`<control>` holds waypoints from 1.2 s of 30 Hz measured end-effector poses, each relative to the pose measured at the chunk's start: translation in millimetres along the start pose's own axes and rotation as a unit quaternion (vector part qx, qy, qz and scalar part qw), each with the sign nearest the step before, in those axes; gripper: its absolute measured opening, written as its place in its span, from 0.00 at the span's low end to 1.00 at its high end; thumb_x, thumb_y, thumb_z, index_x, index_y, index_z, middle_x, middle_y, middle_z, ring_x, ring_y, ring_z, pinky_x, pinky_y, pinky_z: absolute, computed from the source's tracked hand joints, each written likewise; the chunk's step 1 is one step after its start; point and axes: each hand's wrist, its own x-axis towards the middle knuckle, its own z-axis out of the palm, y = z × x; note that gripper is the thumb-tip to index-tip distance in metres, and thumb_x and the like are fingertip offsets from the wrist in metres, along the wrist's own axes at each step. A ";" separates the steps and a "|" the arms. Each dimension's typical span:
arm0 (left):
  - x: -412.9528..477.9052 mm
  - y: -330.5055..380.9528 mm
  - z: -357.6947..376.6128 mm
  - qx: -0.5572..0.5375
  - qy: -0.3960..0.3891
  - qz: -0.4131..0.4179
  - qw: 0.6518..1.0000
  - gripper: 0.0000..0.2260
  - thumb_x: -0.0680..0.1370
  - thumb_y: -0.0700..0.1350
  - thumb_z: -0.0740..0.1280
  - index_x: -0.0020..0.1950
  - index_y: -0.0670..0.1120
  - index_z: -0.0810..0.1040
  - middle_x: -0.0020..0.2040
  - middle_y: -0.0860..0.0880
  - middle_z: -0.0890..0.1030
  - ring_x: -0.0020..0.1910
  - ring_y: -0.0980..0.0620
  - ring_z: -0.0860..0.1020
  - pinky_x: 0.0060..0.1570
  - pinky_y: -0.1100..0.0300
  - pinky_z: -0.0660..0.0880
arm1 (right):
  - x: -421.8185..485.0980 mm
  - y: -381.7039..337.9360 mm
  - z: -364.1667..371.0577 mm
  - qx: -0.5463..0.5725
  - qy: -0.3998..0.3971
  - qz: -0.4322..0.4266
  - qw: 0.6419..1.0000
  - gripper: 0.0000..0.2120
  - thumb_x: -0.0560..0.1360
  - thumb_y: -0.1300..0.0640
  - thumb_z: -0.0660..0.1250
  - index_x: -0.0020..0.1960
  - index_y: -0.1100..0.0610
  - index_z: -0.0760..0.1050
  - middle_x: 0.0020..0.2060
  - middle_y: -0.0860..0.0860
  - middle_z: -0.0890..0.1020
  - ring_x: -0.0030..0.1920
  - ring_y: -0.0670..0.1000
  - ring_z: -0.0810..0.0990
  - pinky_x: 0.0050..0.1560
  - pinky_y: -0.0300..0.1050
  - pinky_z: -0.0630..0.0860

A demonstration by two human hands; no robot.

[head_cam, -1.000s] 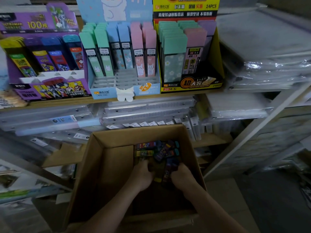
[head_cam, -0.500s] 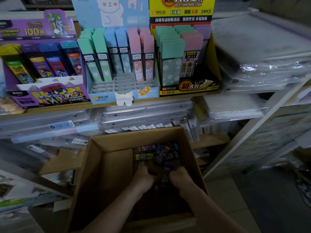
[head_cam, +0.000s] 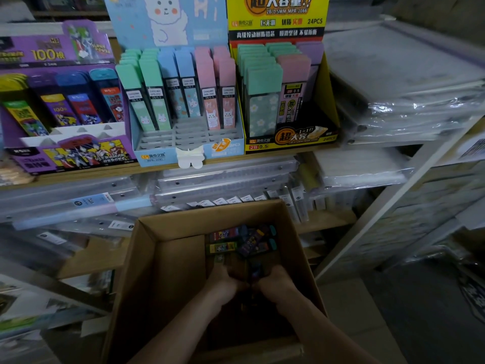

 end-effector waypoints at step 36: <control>-169.4 57.2 -112.4 -0.397 0.084 0.319 0.857 0.14 0.69 0.47 0.79 0.53 0.47 0.85 0.53 0.41 0.85 0.48 0.43 0.82 0.47 0.53 0.75 | -149.3 -128.6 4.0 0.156 -0.092 -0.439 0.880 0.18 0.69 0.61 0.79 0.55 0.48 0.81 0.46 0.51 0.87 0.51 0.49 0.85 0.50 0.51 0.82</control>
